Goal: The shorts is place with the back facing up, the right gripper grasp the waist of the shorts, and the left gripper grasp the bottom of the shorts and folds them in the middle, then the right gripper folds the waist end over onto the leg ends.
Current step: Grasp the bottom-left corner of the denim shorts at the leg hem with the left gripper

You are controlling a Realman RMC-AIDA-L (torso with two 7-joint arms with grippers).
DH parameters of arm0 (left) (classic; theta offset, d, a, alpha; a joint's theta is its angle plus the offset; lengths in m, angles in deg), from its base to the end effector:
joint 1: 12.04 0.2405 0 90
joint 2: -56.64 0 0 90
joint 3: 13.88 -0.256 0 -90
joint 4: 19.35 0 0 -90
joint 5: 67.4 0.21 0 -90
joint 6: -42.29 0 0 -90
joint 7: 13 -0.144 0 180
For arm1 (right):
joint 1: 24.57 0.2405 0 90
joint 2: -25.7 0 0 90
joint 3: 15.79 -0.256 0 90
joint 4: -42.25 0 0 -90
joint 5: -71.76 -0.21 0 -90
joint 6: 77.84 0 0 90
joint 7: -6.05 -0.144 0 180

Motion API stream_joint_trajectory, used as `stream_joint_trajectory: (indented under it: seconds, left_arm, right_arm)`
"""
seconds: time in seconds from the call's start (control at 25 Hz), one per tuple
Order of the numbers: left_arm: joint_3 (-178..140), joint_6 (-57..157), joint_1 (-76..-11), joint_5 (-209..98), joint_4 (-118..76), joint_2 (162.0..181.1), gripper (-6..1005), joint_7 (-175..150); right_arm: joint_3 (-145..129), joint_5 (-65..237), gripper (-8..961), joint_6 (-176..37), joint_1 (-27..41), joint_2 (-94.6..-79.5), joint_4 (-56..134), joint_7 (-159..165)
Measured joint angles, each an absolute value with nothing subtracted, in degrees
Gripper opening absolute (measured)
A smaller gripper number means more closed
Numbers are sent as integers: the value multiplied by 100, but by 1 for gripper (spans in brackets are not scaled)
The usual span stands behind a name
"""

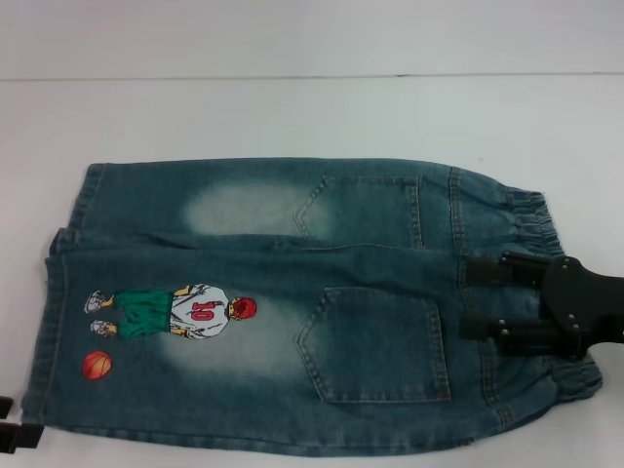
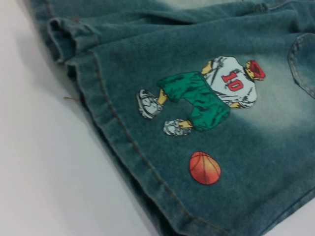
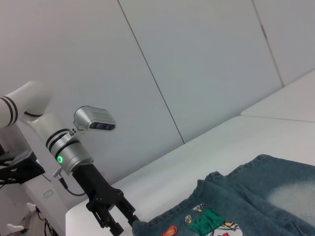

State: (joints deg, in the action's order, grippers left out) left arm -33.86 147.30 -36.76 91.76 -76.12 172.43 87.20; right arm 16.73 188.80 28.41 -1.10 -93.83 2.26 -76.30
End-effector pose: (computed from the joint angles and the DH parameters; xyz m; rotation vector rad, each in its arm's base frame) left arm -0.3663 0.2474 0.0874 -2.5752 -1.3816 0.0931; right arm 0.2792 0.2701 0.0174 -2.7810 0.7918 0.9233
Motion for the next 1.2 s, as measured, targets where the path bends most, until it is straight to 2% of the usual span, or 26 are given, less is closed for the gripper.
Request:
stream_joint_trajectory:
  seconds: [0.76, 1.2]
  left_arm:
    - [-3479, 14706, -3817, 9119, -7577, 17437, 777, 8644]
    - [-3478, 14474, -3832, 9116, -7607, 17465, 756, 8719]
  right_arm:
    - [1669, 18884, 920, 2850, -148, -9383, 226, -7631]
    - [1610, 18877, 915, 2901, -179, -9374, 226, -7604]
